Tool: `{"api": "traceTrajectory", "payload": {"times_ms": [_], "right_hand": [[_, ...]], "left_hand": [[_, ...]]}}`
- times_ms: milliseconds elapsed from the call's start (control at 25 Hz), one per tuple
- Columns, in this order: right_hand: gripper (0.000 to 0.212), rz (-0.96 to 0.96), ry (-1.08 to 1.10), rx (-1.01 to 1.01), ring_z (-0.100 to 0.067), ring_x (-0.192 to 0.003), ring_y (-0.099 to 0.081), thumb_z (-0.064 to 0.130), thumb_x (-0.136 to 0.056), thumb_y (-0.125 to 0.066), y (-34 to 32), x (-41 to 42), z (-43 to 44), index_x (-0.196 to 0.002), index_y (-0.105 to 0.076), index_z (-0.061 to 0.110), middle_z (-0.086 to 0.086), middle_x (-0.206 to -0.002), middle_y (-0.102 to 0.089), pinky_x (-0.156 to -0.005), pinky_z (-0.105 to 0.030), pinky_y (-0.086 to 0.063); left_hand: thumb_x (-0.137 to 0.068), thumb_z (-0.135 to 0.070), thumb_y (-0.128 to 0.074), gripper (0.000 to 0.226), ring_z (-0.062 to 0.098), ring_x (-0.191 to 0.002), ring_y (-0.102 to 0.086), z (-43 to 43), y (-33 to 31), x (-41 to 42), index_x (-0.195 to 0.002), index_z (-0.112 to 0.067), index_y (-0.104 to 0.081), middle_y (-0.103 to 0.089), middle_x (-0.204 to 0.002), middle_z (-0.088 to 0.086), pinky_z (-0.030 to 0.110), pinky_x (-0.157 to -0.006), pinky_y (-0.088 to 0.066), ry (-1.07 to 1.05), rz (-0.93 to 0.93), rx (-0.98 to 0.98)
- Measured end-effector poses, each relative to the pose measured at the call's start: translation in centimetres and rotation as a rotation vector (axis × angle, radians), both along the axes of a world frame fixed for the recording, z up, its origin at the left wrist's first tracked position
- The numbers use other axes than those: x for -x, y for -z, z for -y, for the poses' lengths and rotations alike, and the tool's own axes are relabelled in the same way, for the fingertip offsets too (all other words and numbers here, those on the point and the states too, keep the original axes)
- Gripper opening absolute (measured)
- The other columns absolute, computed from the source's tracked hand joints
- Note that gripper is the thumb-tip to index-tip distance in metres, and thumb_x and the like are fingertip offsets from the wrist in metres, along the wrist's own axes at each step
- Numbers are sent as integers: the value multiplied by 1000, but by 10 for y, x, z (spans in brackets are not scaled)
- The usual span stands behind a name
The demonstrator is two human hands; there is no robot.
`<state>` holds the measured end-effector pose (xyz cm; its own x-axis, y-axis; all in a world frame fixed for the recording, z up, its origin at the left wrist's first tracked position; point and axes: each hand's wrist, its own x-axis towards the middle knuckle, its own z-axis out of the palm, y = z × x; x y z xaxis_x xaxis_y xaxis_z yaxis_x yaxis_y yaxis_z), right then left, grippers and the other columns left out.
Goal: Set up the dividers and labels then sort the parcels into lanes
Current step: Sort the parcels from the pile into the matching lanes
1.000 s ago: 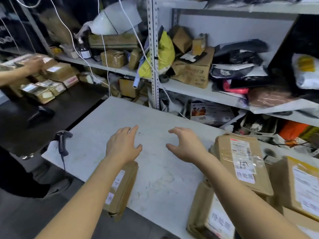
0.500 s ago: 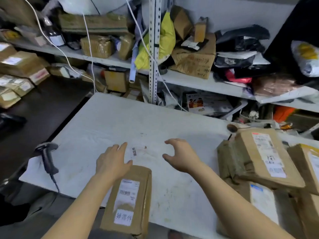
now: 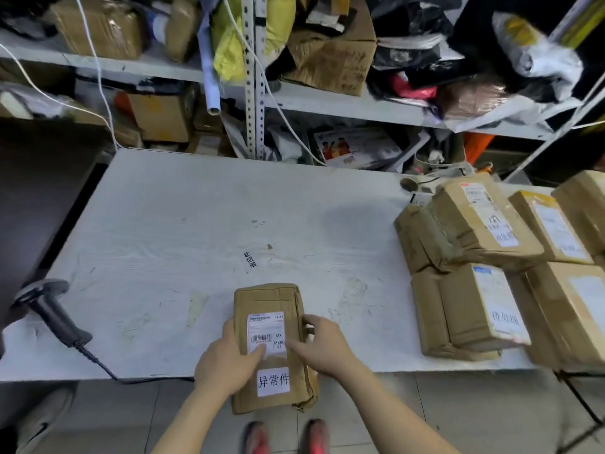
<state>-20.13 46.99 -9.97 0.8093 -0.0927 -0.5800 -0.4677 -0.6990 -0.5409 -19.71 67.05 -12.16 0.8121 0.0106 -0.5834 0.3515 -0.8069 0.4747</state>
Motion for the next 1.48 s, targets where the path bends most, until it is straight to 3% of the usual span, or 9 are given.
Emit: {"api": "traceTrajectory", "payload": {"times_ms": [200, 360, 480, 600, 880, 1040, 1200, 1320, 1480], "right_hand": [[50, 38, 202, -30, -12, -95, -58, 27, -83, -74, 3, 18, -3, -129, -58, 18, 9, -102, -60, -80, -23, -48], [61, 33, 278, -64, -15, -101, -61, 26, -82, -77, -5, 28, 5, -137, -55, 16, 4, -120, -65, -91, -26, -52], [81, 115, 348, -119, -16, -117, -60, 27, -81, -82, -21, 28, 24, -152, -45, 20, 4, -138, -60, -100, -30, -52], [82, 202, 388, -144, -15, -115, -62, 32, -80, -83, -46, 28, 48, -153, -45, 24, 4, -139, -60, -100, -37, -54], [72, 388, 432, -234, -13, -101, -68, 34, -81, -84, -119, 30, 99, -146, -52, 31, 3, -126, -62, -89, -39, -60], [74, 492, 456, -243, -11, -101, -68, 39, -77, -86, -152, 42, 144, -144, -54, 31, 5, -120, -63, -82, -28, -56], [80, 563, 488, -228, -13, -111, -63, 46, -75, -85, -180, 67, 211, -145, -54, 25, 2, -125, -63, -97, -38, -55], [72, 621, 475, -169, -11, -112, -62, 47, -76, -82, -197, 89, 267, -140, -59, 26, 7, -123, -65, -99, -41, -54], [75, 657, 486, -131, -9, -112, -59, 49, -75, -83, -213, 120, 356, -141, -58, 27, 6, -124, -65, -98, -35, -52]], "left_hand": [[-72, -61, -63, 88, 25, -105, -62, 15, 6, 3, -148, -34, -28, -62, -118, 1, 40, -84, -53, 14, -17, 48], [-68, -65, -59, 90, 22, -108, -60, 20, -1, -4, -149, -42, -27, -61, -121, -3, 41, -85, -54, 47, 19, 88], [-82, -56, -62, 68, 17, -105, -64, 27, -29, -12, -143, -51, -33, -62, -115, -12, 43, -86, -56, 46, 81, 236], [-99, -45, -55, 51, 16, -93, -64, 43, -58, -23, -147, -47, -38, -60, -102, -11, 43, -84, -57, 57, 168, 319], [-97, -57, -51, 59, 19, -93, -65, 88, -136, -42, -153, -47, -33, -64, -104, -1, 49, -86, -58, 116, 342, 321], [-96, -55, -55, 60, 17, -90, -64, 133, -177, -31, -151, -51, -33, -63, -99, -6, 49, -84, -58, 150, 423, 339], [-97, -48, -60, 57, 14, -89, -64, 200, -209, -5, -148, -52, -36, -59, -90, -15, 41, -79, -56, 152, 479, 418], [-97, -38, -64, 42, 13, -97, -68, 262, -222, 17, -130, -56, -46, -69, -101, -16, 38, -79, -57, 182, 447, 506], [-96, -35, -63, 46, 11, -108, -66, 354, -228, 42, -138, -50, -50, -70, -120, -16, 41, -91, -57, 170, 409, 578]]}}
